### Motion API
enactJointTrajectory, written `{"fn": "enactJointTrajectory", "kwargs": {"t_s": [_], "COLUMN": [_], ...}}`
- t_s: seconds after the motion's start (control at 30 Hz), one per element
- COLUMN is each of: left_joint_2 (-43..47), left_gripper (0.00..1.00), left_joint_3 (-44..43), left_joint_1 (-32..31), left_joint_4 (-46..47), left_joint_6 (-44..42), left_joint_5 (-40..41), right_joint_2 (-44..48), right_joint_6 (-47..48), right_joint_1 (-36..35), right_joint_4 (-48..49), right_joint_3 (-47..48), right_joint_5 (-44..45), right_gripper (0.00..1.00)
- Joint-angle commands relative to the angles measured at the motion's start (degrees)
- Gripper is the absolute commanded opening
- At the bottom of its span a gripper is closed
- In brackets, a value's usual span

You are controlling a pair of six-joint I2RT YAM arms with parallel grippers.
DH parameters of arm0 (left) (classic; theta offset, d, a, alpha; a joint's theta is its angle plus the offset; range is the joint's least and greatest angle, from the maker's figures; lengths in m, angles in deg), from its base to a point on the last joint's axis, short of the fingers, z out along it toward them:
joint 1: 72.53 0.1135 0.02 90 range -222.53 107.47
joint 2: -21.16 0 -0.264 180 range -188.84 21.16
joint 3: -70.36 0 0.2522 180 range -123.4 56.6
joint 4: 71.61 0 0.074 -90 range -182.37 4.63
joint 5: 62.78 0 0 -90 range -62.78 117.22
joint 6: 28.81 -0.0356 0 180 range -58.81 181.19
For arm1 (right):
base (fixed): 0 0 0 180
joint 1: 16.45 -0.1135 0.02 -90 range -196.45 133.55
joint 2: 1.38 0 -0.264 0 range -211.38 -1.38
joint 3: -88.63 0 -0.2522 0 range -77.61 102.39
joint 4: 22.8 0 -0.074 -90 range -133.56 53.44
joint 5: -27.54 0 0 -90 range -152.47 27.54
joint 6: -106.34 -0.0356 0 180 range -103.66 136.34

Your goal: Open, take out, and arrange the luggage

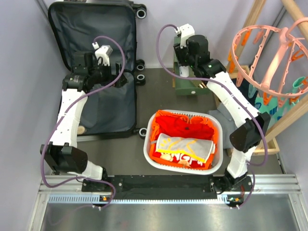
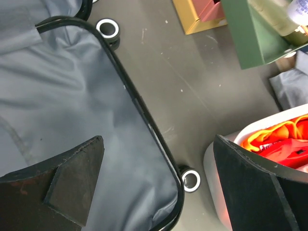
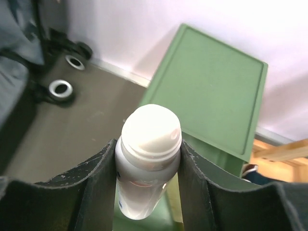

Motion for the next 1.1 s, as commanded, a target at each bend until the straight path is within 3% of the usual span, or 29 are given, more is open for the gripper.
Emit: {"fn": "enactJointTrajectory", "kwargs": {"t_s": [0.0, 0.6, 0.77, 0.83, 0.87, 0.9, 0.97, 1.07], "left_joint_2": [-0.9, -0.9, -1.1, -1.0, -0.9, -0.9, -0.7, -1.3], "left_gripper": [0.99, 0.99, 0.99, 0.99, 0.99, 0.99, 0.99, 0.99], "left_joint_3": [-1.5, -1.2, -1.3, -1.3, -1.4, -1.4, -1.2, 0.0], "left_joint_1": [0.1, 0.5, 0.5, 0.5, 0.5, 0.6, 0.6, 0.8], "left_joint_4": [0.3, 0.2, 0.4, 0.4, 0.2, 0.1, 0.1, 0.9], "left_joint_6": [-1.3, -2.5, -2.4, -2.4, -2.5, -3.0, -3.6, -6.4], "left_joint_5": [1.9, 2.1, 2.2, 2.4, 2.5, 3.1, 4.8, 10.8], "right_joint_2": [-3.4, -8.0, -9.5, -10.3, -10.6, -10.7, -10.6, -9.6], "right_joint_6": [6.7, 21.4, 21.7, 20.9, 20.6, 19.9, 19.3, 18.2], "right_joint_1": [1.2, 1.5, 1.5, 1.6, 1.6, 1.5, 1.6, 1.5], "right_joint_4": [-2.4, -12.3, -13.9, -14.5, -14.8, -15.3, -15.3, -15.5], "right_joint_3": [3.0, 2.3, 2.8, 3.6, 4.6, 5.0, 5.6, 5.9], "right_joint_5": [2.0, 8.1, 8.9, 9.0, 8.9, 8.8, 8.1, 7.2], "right_gripper": [0.00, 0.00, 0.00, 0.16, 0.37, 0.46, 0.58, 0.67]}}
